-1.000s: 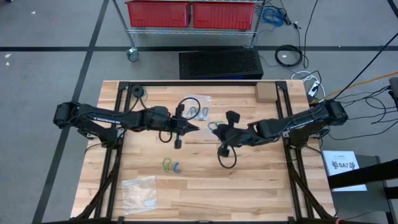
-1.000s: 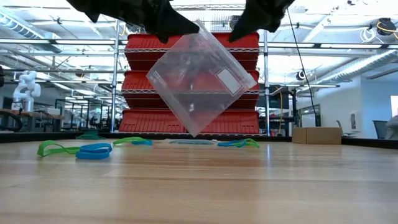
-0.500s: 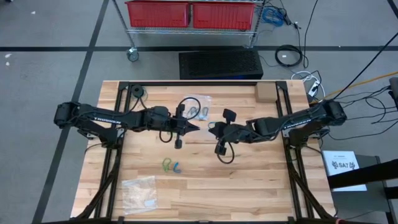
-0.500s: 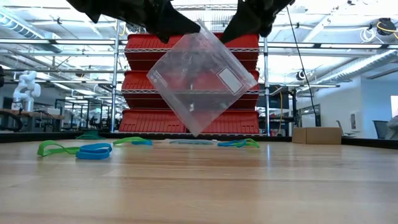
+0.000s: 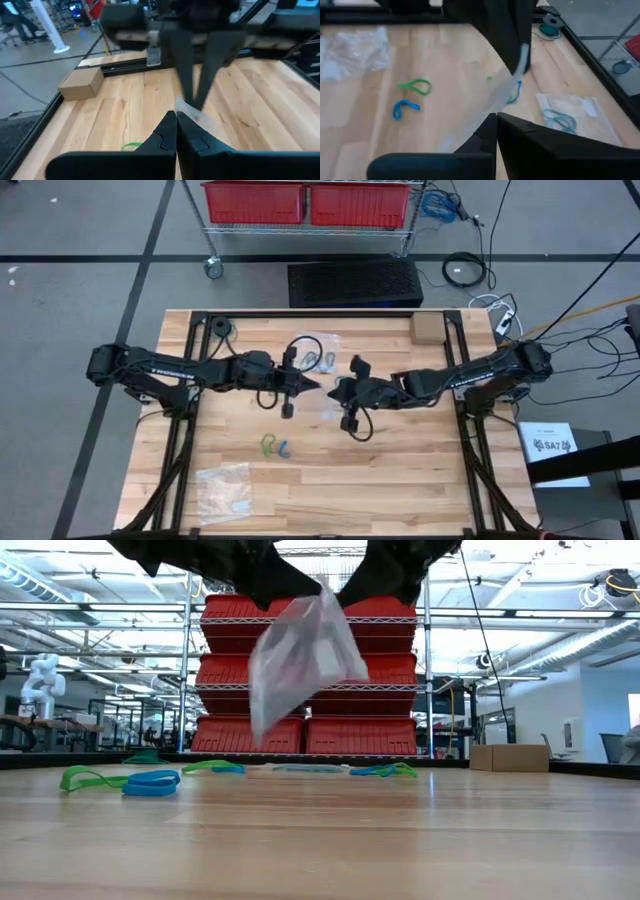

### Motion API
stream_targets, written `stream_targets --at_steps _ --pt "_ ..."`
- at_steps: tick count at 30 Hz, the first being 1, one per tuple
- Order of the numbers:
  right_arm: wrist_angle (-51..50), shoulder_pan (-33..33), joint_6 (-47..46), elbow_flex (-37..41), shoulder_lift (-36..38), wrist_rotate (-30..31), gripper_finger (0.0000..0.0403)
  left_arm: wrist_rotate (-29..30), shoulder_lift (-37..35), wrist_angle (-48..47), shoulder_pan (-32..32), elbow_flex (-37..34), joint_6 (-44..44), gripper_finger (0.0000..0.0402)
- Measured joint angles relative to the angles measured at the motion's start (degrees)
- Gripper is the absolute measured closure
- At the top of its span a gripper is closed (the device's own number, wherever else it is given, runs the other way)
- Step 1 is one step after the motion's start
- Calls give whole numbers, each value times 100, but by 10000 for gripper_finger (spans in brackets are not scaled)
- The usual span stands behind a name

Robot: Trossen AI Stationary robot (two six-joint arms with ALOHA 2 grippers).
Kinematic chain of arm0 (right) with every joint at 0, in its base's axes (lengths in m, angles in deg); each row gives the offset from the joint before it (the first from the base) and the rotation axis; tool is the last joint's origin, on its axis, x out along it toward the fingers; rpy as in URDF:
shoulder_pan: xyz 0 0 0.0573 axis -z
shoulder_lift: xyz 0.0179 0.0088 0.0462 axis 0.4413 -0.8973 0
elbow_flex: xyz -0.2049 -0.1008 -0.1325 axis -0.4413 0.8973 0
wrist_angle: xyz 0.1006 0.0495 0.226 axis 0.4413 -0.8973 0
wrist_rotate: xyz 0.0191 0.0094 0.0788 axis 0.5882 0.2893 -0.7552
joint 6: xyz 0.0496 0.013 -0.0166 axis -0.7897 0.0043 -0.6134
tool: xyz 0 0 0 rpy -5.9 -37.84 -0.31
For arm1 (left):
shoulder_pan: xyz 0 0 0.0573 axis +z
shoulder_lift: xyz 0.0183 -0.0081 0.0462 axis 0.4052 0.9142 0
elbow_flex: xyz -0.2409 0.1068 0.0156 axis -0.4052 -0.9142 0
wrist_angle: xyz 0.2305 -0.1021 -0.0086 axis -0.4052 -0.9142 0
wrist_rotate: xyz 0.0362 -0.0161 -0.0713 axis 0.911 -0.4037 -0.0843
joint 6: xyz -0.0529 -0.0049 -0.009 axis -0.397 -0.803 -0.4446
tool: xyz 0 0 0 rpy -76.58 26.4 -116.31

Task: Sort rubber bands
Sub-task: Open the bottom right zip bag

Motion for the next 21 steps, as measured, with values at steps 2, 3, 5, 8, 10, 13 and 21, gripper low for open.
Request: stream_targets --at_steps 2,3,5,8,10,13,21 --pt "22 -31 -129 0 68 -8 403 114 1 -28 0 -2 2 402" --pt "51 -43 -172 -2 88 -14 403 161 0 -48 0 0 4 402" --pt "40 -72 -255 -4 94 -59 403 173 2 -77 1 0 2 402" --pt "24 -69 -373 -4 81 -141 403 179 1 -80 1 0 2 402" --pt "-32 -69 -404 -4 64 -119 403 181 2 -82 0 0 -1 402" --pt "-91 -69 -324 -2 72 -86 403 182 2 -105 0 0 -4 402" --pt "-660 -29 -364 -2 247 501 403 183 2 -171 1 0 -7 402"
